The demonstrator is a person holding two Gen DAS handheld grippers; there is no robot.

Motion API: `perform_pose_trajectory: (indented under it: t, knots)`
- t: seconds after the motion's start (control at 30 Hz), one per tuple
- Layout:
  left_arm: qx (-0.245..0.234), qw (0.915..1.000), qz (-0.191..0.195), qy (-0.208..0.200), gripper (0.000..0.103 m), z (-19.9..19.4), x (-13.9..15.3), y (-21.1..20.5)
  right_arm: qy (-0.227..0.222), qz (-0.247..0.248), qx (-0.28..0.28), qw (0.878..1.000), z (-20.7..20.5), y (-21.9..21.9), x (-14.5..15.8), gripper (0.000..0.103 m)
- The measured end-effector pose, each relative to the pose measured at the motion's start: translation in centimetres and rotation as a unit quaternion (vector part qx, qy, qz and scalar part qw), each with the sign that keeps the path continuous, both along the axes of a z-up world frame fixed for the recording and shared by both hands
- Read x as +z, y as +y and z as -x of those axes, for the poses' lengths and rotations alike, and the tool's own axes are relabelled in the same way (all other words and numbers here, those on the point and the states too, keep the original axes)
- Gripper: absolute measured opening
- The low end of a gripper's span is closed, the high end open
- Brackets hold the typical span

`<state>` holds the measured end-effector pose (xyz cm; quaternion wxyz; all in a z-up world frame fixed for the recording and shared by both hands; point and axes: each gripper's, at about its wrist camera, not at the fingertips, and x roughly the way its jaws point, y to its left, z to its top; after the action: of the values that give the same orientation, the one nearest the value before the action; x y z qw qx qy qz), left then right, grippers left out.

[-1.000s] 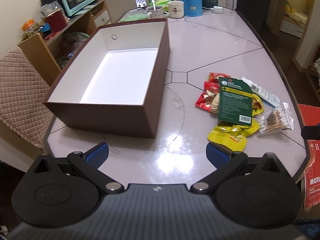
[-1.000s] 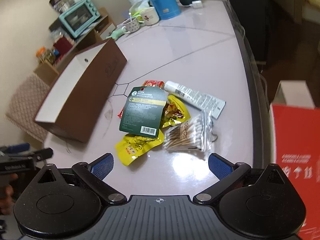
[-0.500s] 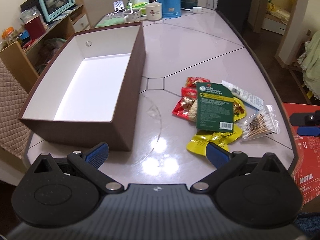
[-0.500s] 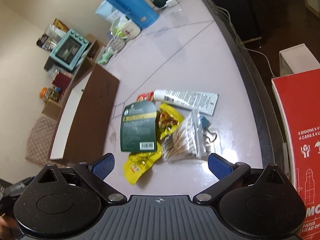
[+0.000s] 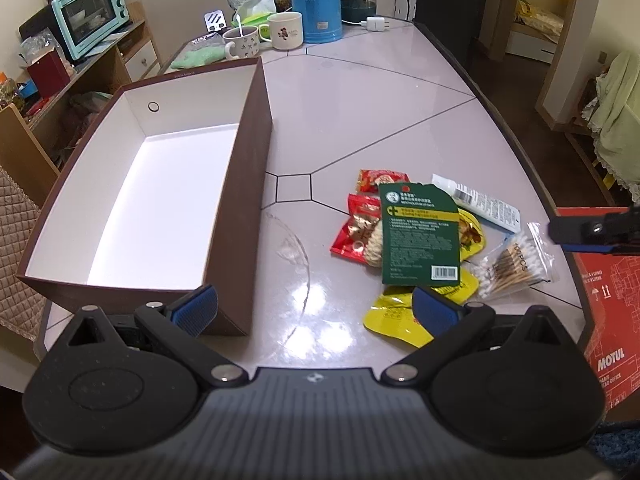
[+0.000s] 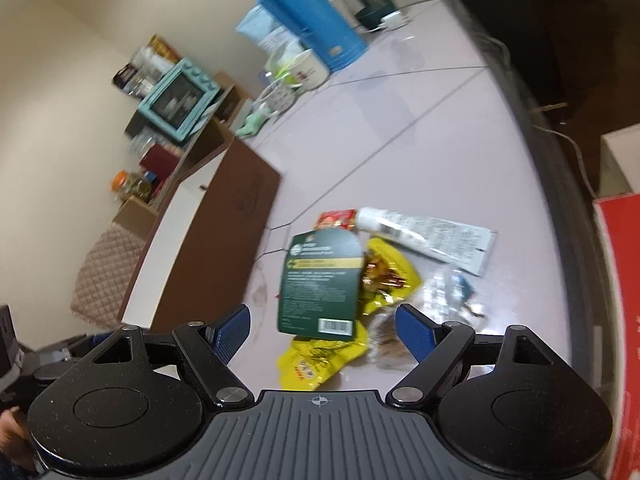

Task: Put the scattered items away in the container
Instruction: 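Lower the right tool onto the green card packet and close it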

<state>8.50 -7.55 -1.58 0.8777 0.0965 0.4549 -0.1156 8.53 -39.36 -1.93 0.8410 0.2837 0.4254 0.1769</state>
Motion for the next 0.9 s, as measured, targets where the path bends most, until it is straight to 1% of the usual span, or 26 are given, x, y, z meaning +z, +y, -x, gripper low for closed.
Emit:
perform_pose_trajectory:
  t: [0.13,0.17,0.2,0.23,0.27,0.33,0.47,0.67,0.83,0.87,0.9]
  knots:
    - [0.007,1.0,-0.001,0.001,0.102,-0.6,0.1,0.7,-0.011,0.001,0.022,1.0,-2.1,1.2,-1.1,0.083]
    - [0.009,1.0,-0.001,0.003,0.102,-0.8,0.1,0.9,-0.015,0.003,0.028,0.999,-2.8,1.3,-1.4,0.082]
    - [0.009,1.0,0.0,0.004,0.102,-0.9,0.1,1.0,-0.02,0.005,0.036,0.999,-3.4,1.4,-1.6,0.069]
    - [0.01,0.9999,0.001,0.005,0.102,-1.1,0.1,1.2,-0.02,0.004,0.046,0.999,-4.2,1.4,-2.1,0.061]
    - [0.01,0.9999,0.002,0.006,0.102,-1.2,0.1,1.3,-0.019,0.001,0.056,0.998,-5.1,1.3,-2.6,0.057]
    - [0.01,0.9999,0.004,0.009,0.102,-1.6,0.2,1.4,-0.012,-0.006,0.083,0.996,-6.8,1.0,-3.6,0.057]
    - [0.01,0.9998,0.008,0.015,0.102,-2.5,0.0,1.3,-0.007,0.008,0.129,0.992,-9.6,0.5,-5.0,0.057]
    - [0.005,0.9994,0.007,0.035,0.102,-4.1,-0.8,0.3,0.002,-0.027,0.175,0.984,-13.4,-0.1,-7.1,0.057]
    - [0.005,0.9988,0.001,0.049,0.102,-4.9,-1.4,-0.3,0.017,-0.048,0.206,0.977,-15.6,0.4,-8.9,0.056]
    - [0.005,0.9987,0.0,0.051,0.102,-5.1,-1.5,-0.4,0.019,-0.053,0.213,0.975,-15.9,0.5,-9.2,0.043]
    - [0.006,0.9985,-0.001,0.054,0.102,-5.2,-1.6,-0.6,0.023,-0.057,0.222,0.973,-16.1,0.7,-9.5,0.033]
